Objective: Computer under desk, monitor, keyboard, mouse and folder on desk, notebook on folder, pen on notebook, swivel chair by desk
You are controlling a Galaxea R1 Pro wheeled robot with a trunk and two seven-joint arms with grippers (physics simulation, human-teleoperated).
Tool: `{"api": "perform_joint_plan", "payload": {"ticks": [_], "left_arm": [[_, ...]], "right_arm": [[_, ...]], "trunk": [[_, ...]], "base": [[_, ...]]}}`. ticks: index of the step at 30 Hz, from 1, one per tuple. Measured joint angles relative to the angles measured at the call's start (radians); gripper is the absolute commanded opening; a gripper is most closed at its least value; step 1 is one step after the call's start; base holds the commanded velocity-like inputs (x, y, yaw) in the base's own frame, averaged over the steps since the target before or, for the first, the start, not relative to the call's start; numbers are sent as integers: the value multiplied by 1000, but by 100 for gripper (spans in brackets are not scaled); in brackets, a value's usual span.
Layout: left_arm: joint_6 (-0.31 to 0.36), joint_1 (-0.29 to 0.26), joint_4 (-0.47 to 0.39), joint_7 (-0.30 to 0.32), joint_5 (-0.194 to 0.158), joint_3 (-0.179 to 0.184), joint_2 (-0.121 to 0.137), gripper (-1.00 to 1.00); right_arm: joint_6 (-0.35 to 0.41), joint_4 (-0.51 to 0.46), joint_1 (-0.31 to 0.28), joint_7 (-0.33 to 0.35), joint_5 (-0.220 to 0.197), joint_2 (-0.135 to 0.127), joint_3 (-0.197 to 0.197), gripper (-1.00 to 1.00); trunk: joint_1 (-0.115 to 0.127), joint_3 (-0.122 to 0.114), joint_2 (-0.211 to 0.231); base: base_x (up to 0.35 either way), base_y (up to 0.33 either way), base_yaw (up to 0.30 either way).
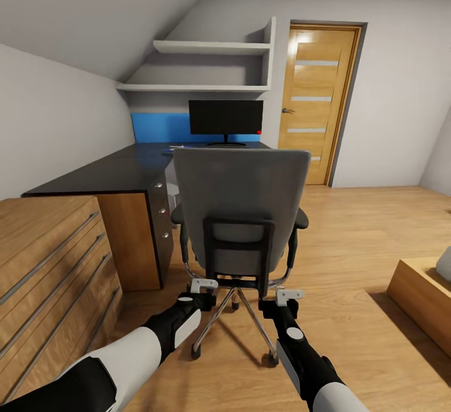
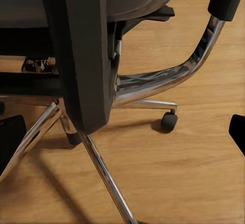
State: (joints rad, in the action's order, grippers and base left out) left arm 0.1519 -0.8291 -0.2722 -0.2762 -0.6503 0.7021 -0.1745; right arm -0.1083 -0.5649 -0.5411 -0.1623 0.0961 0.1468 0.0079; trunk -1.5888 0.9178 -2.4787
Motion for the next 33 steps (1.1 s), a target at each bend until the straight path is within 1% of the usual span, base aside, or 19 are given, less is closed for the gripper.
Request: {"api": "perform_joint_plan", "payload": {"ticks": [3, 9, 19, 27, 33], "left_arm": [[0, 0, 0, 0, 0, -1, 0, 100], [0, 0, 0, 0, -1, 0, 0, 100], [0, 0, 0, 0, -1, 0, 0, 100], [-1, 0, 0, 0, 0, 0, 0, 100], [-1, 0, 0, 0, 0, 0, 0, 100]], "right_arm": [[0, 1, 0, 0, 1, 2, 0, 100], [0, 2, 1, -1, -2, -6, 1, 100], [0, 2, 2, -1, -3, -7, 3, 100], [0, 2, 2, -1, -3, -7, 2, 100], [0, 2, 2, -1, -3, -7, 2, 100]], "trunk": [[0, 0, 0], [0, 0, 0], [0, 0, 0], [0, 0, 0], [0, -3, 0]], "base": [[0, 0, 0], [0, 0, 0], [-4, 0, 0], [-156, 0, -3], [-119, 0, -96]]}}
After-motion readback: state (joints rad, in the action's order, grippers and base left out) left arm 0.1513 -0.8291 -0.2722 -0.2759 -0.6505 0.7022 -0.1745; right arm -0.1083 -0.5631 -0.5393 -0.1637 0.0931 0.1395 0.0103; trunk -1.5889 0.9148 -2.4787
